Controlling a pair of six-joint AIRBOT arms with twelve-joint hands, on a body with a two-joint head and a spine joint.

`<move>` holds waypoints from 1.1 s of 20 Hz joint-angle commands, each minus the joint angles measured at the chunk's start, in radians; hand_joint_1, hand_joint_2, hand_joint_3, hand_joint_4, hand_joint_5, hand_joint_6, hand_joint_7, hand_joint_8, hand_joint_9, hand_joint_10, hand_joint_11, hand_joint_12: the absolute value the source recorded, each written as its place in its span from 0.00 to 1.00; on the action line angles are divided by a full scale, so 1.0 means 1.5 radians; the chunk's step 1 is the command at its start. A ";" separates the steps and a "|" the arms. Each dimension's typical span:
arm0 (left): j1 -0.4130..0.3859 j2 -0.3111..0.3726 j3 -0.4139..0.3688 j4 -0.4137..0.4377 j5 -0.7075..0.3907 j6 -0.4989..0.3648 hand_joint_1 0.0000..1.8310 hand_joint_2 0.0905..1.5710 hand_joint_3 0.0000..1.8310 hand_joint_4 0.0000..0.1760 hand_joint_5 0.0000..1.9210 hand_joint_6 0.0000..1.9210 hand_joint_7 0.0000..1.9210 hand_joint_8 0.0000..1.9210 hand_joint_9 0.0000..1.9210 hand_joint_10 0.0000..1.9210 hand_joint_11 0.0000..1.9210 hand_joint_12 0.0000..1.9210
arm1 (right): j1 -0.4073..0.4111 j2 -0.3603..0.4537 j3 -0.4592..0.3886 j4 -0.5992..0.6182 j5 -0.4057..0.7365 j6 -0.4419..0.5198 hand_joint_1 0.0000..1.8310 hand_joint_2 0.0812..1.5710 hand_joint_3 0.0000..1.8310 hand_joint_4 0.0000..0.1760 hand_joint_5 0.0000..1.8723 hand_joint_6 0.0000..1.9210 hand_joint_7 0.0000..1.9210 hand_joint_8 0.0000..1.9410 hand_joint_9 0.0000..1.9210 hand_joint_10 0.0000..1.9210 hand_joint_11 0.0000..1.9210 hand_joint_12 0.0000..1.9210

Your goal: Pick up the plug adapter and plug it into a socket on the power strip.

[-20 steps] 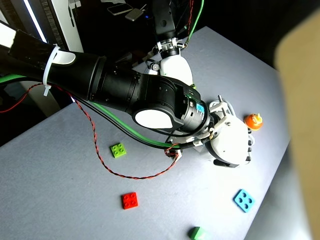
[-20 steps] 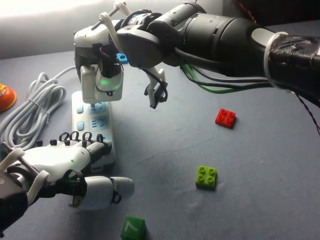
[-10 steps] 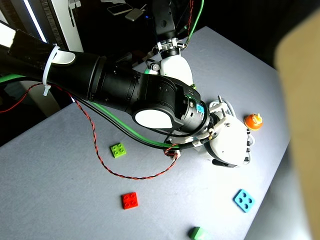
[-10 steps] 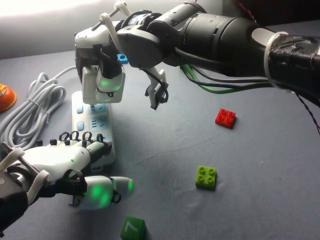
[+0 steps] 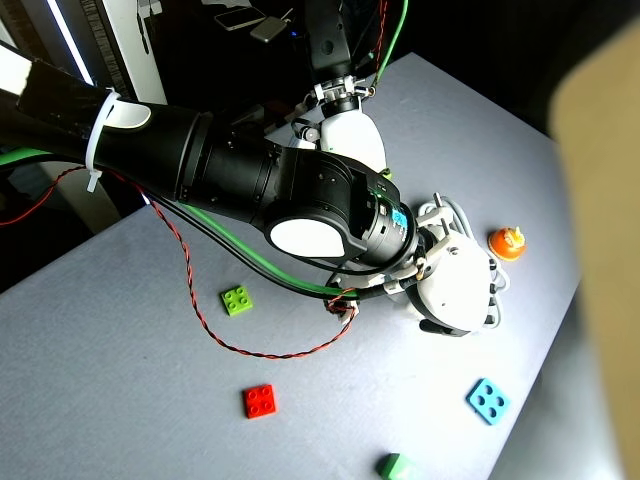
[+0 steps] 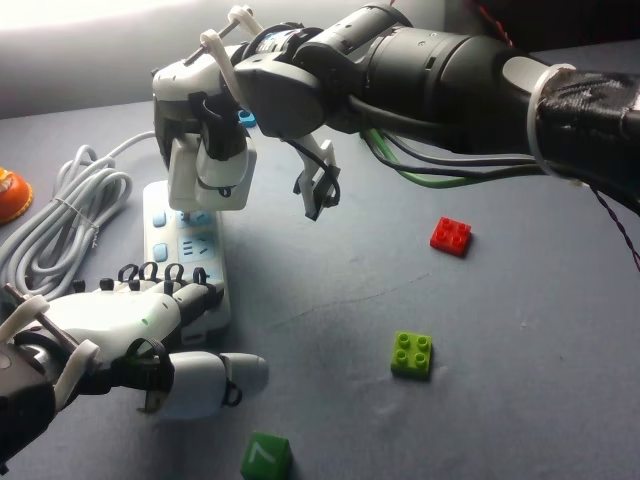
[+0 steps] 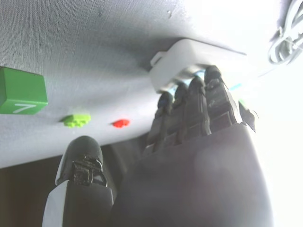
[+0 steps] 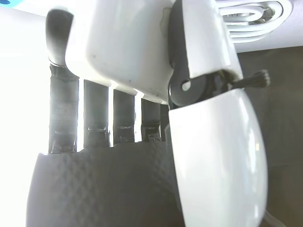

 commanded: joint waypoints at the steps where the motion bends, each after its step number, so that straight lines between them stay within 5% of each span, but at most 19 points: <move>1: -0.003 -0.006 0.005 0.009 -0.007 -0.003 0.00 0.76 0.00 0.00 0.00 0.00 0.00 0.00 0.00 0.00 0.00 0.00 | 0.015 -0.002 -0.004 0.002 0.068 0.002 0.74 0.69 0.00 0.00 0.51 0.45 0.51 0.54 0.47 0.64 0.41 0.75; 3: -0.003 -0.006 0.005 0.009 -0.007 -0.003 0.00 0.76 0.00 0.00 0.00 0.00 0.00 0.00 0.00 0.00 0.00 0.00 | 0.016 -0.004 -0.010 -0.001 0.071 0.002 0.75 0.69 0.00 0.00 0.50 0.45 0.51 0.53 0.47 0.66 0.41 0.75; 5: -0.003 -0.006 0.005 0.009 -0.007 -0.004 0.00 0.76 0.00 0.00 0.00 0.00 0.00 0.00 0.00 0.00 0.00 0.00 | 0.017 -0.006 -0.016 -0.003 0.075 0.002 0.68 0.69 0.00 0.00 0.53 0.43 0.53 0.57 0.49 0.51 0.43 0.72; 6: -0.003 -0.006 0.005 0.009 -0.007 -0.004 0.00 0.77 0.00 0.00 0.00 0.00 0.00 0.00 0.00 0.00 0.00 0.00 | 0.018 -0.007 -0.018 -0.005 0.077 0.002 0.74 0.69 0.00 0.00 0.51 0.44 0.51 0.55 0.48 0.64 0.43 0.73; 10: -0.005 -0.006 0.006 0.009 -0.010 -0.007 0.00 0.77 0.00 0.00 0.00 0.00 0.00 0.00 0.00 0.00 0.00 0.00 | 0.016 -0.010 -0.025 -0.012 0.081 0.002 0.75 0.71 0.00 0.00 0.47 0.49 0.48 0.58 0.45 0.70 0.40 0.76; 12: -0.006 -0.007 0.008 0.009 -0.010 -0.007 0.00 0.76 0.00 0.00 0.00 0.00 0.00 0.00 0.00 0.00 0.00 0.00 | 0.013 -0.010 -0.034 -0.018 0.086 0.002 0.68 0.69 0.00 0.00 0.52 0.44 0.53 0.57 0.49 0.53 0.42 0.74; 17: -0.007 -0.008 0.008 0.009 -0.013 -0.009 0.00 0.76 0.00 0.00 0.00 0.00 0.00 0.00 0.00 0.00 0.00 0.00 | 0.002 -0.010 -0.046 -0.023 0.091 0.002 0.68 0.69 0.00 0.00 0.52 0.45 0.53 0.57 0.50 0.48 0.41 0.73; 18: -0.007 -0.008 0.008 0.009 -0.013 -0.009 0.00 0.76 0.00 0.00 0.00 0.00 0.00 0.00 0.00 0.00 0.00 0.00 | -0.001 -0.009 -0.049 -0.026 0.093 0.002 0.68 0.69 0.00 0.00 0.53 0.44 0.53 0.57 0.50 0.48 0.42 0.73; 19: -0.007 -0.009 0.008 0.009 -0.013 -0.009 0.00 0.76 0.00 0.00 0.00 0.00 0.00 0.00 0.00 0.00 0.00 0.00 | -0.004 -0.008 -0.053 -0.031 0.097 0.002 0.74 0.70 0.00 0.00 0.49 0.47 0.51 0.55 0.47 0.64 0.42 0.73; 22: -0.006 -0.009 0.007 0.009 -0.014 -0.009 0.00 0.76 0.00 0.00 0.00 0.00 0.00 0.00 0.00 0.00 0.00 0.00 | -0.009 -0.007 -0.062 -0.035 0.101 0.002 0.75 0.70 0.00 0.00 0.49 0.46 0.49 0.56 0.46 0.68 0.41 0.73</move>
